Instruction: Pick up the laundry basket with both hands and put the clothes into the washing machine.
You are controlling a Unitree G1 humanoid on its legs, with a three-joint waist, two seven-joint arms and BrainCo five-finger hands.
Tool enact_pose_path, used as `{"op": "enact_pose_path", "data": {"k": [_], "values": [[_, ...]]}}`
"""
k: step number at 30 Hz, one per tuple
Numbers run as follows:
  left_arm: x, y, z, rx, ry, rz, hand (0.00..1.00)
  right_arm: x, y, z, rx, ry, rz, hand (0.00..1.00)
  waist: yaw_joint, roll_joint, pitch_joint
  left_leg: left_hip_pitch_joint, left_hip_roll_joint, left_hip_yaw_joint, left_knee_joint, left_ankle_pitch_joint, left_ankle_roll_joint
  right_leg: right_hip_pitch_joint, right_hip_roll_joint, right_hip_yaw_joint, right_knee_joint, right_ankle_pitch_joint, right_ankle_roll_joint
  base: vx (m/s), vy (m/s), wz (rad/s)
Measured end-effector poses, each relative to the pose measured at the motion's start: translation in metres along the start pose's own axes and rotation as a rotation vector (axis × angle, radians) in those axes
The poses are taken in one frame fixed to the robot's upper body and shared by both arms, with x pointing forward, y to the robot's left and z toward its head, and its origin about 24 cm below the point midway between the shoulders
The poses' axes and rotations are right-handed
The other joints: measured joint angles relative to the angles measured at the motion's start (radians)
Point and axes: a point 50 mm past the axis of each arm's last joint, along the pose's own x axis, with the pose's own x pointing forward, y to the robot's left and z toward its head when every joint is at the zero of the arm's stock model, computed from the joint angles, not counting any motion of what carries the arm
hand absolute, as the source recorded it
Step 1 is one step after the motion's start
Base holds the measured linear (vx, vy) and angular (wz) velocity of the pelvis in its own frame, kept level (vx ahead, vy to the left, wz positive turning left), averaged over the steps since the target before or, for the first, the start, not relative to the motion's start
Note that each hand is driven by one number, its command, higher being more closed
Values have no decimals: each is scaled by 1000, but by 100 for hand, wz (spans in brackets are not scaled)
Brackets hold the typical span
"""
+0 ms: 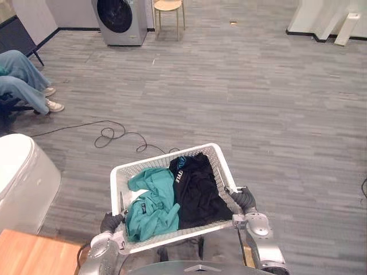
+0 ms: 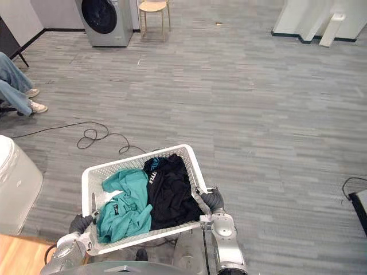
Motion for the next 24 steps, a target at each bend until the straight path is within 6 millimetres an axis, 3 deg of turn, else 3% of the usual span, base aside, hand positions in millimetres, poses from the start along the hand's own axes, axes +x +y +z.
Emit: {"op": "enact_pose_path", "data": {"k": [2, 4, 5, 6, 8, 9, 10, 11, 12, 13, 14, 15, 16, 17, 20, 22, 24], "values": [[0, -5, 4, 7, -14, -23, 100, -6, -6, -3, 27, 6, -28, 100, -20, -2, 2, 85, 2, -18, -30, -31, -5, -34, 16, -34, -285, 26, -11, 538, -4, 39], [-1, -10, 10, 12, -36, -44, 100, -10, -9, 3, 34, -24, -35, 100, -19, 3, 3, 126, 9, -27, -55, -52, -16, -42, 18, -44, -536, 112, -9, 484, -33, 19], [-1, -13, 16, 10, -56, -54, 100, -12, -11, 10, 35, -54, -45, 100, -20, -2, 2, 161, 11, -42, -81, -73, -31, -42, 14, -31, -712, 200, -3, 581, -88, 28], [0, -15, 19, 10, -69, -61, 100, -13, -13, 12, 33, -66, -57, 100, -21, -5, 1, 196, 15, -61, -96, -90, -40, -39, 5, -33, -773, 288, 3, 593, -108, 33], [0, -21, 18, 11, -70, -68, 100, -13, -15, 13, 30, -69, -67, 100, -27, 14, -4, 233, 50, -89, -70, -97, -46, -42, 2, -82, -664, 367, -33, 719, -192, 35], [0, -26, 18, 7, -73, -76, 100, -14, -19, 14, 22, -72, -78, 100, -33, 41, -6, 230, 85, -104, 0, -87, -64, -41, 16, -116, -589, 294, -56, 726, -225, 32], [1, -28, 18, 4, -74, -79, 100, -14, -20, 14, 18, -72, -80, 100, -37, 48, -6, 215, 99, -106, 49, -75, -84, -35, 19, -133, -562, 270, -65, 610, -213, 38], [1, -29, 18, -1, -74, -81, 100, -14, -21, 14, 16, -76, -78, 100, -53, 62, -3, 165, 132, -108, 195, -32, -146, 3, 36, -162, -537, 215, -78, 614, -231, 29], [1, -29, 18, -3, -74, -79, 100, -15, -22, 14, 15, -75, -79, 100, -57, 77, 2, 92, 168, -105, 405, 80, -189, 67, 61, -180, -541, 172, -90, 616, -229, 21], [1, -29, 17, -5, -71, -78, 100, -16, -23, 13, 15, -74, -81, 100, -56, 81, 4, 48, 184, -103, 507, 177, -220, 99, 73, -179, -553, 154, -97, 590, -194, -5], [-1, -26, 13, -7, -57, -71, 100, -17, -23, 13, 16, -74, -80, 100, -47, 92, 5, -46, 222, -94, 738, 308, -249, 165, 97, -178, -581, 122, -112, 459, -123, -17], [-1, -26, 12, -7, -55, -72, 100, -17, -24, 12, 18, -72, -81, 100, -44, 100, 10, -96, 240, -81, 852, 304, -241, 203, 112, -174, -597, 109, -119, 562, -122, -33], [-1, -26, 12, -8, -53, -74, 100, -18, -24, 11, 12, -70, -77, 100, -31, 103, 19, -183, 267, -43, 1020, 259, -184, 282, 129, -153, -629, 80, -133, 553, -81, -47], [-2, -23, 7, -6, -36, -74, 100, -19, -24, 9, 14, -62, -73, 100, -12, 93, 24, -246, 274, 11, 1076, 202, -134, 349, 125, -124, -661, 60, -131, 547, -61, -50], [-6, -20, -2, -14, -9, -61, 100, -22, -24, 5, 5, -43, -70, 100, 15, 82, 25, -380, 287, 103, 925, 111, -99, 453, 101, -64, -725, 24, -112, 551, 12, -56], [-6, -20, -2, -25, -17, -62, 100, -21, -24, 5, 3, -43, -68, 100, 33, 84, 20, -417, 274, 106, 648, 91, -114, 476, 73, -27, -726, -5, -86, 412, 110, -54], [-6, -20, -3, -45, -15, -54, 100, -17, -25, 10, -12, -60, -60, 100, 36, 81, 19, -411, 246, 76, 253, 117, -153, 521, 34, 15, -728, -41, -53, 568, 200, -56]]}}
